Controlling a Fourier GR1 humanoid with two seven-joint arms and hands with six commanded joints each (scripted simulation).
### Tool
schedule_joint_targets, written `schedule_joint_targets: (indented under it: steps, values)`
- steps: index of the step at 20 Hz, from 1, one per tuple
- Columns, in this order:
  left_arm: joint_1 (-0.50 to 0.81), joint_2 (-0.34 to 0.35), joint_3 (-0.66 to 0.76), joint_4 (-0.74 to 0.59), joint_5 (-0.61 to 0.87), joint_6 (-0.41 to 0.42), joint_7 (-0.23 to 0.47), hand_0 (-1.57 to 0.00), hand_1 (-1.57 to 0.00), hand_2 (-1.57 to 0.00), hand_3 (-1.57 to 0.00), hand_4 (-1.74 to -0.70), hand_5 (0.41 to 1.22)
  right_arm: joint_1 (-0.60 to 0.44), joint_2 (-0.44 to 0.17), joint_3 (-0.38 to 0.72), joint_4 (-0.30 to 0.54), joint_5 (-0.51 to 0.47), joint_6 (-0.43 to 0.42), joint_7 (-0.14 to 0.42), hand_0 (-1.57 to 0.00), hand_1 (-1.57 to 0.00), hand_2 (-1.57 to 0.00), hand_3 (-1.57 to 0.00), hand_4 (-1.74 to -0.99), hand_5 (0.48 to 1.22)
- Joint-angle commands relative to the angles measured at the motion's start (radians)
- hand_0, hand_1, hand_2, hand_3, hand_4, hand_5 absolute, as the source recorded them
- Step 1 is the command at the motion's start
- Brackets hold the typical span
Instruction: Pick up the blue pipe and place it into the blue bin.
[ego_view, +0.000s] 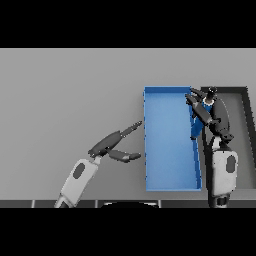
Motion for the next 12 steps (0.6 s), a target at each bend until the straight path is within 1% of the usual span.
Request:
schedule_joint_targets:
  steps: [1,3,4,6,7,8,9,10,11,12]
  values:
    - [-0.009,-0.003,0.001,0.005,-0.009,0.008,-0.002,0.0,0.0,0.0,0.0,-0.93,0.464,0.023,-0.008,0.016,0.023,-0.001,-0.036,0.0,-1.57,-1.57,-1.57,-1.57,-1.5,1.221]
    - [0.0,0.001,0.0,0.006,-0.009,0.007,-0.016,0.0,0.0,0.0,0.0,-0.93,0.466,0.092,-0.034,0.074,0.04,-0.013,-0.113,0.0,-1.57,-1.57,-1.57,-1.57,-1.5,1.221]
    - [0.0,0.002,-0.003,0.006,-0.017,0.011,-0.016,0.0,0.0,0.0,0.0,-0.93,0.467,0.118,-0.059,0.097,0.044,-0.034,-0.149,0.0,-1.57,-1.57,-1.57,-1.57,-1.499,1.221]
    - [0.005,0.004,-0.007,0.004,-0.022,0.012,-0.026,0.0,0.0,0.0,0.0,-0.92,0.474,0.147,-0.117,0.166,0.074,-0.12,-0.235,0.0,-1.57,-1.57,-1.57,-1.57,-1.498,1.221]
    - [-0.002,0.007,-0.001,0.003,-0.02,0.013,-0.018,0.0,0.0,0.0,0.0,-0.92,0.476,0.164,-0.158,0.208,0.078,-0.16,-0.276,0.0,-1.57,-1.57,-1.57,-1.57,-1.497,1.221]
    - [-0.006,0.007,-0.001,-0.002,-0.016,0.01,-0.013,0.0,0.0,0.0,0.0,-0.92,0.478,0.165,-0.2,0.264,0.092,-0.204,-0.327,0.0,-1.57,-1.57,-1.57,-1.26,-1.546,1.221]
    - [-0.003,0.007,-0.003,-0.006,-0.018,0.013,-0.022,0.0,0.0,0.0,0.0,-0.92,0.48,0.165,-0.252,0.314,0.096,-0.267,-0.379,0.0,-1.57,-1.57,-1.57,-1.01,-1.585,1.221]
    - [-0.003,0.009,0.0,-0.006,-0.015,0.012,-0.017,0.0,0.0,0.0,0.0,-0.92,0.481,0.156,-0.298,0.362,0.11,-0.323,-0.437,0.0,-1.57,-1.57,-1.57,-0.8,-1.616,1.221]
    - [-0.004,0.008,-0.005,-0.008,-0.019,0.012,-0.015,0.0,0.0,0.0,0.0,-0.92,0.484,0.154,-0.342,0.413,0.117,-0.385,-0.489,0.0,-1.57,-1.57,-1.57,-0.64,-1.641,1.221]
    - [-0.017,0.004,0.0,-0.001,-0.019,0.015,-0.005,0.0,0.0,0.0,0.0,-0.92,0.486,0.137,-0.391,0.46,0.127,-0.45,-0.536,-0.001,-1.57,-1.57,-1.57,-0.51,-1.661,1.221]
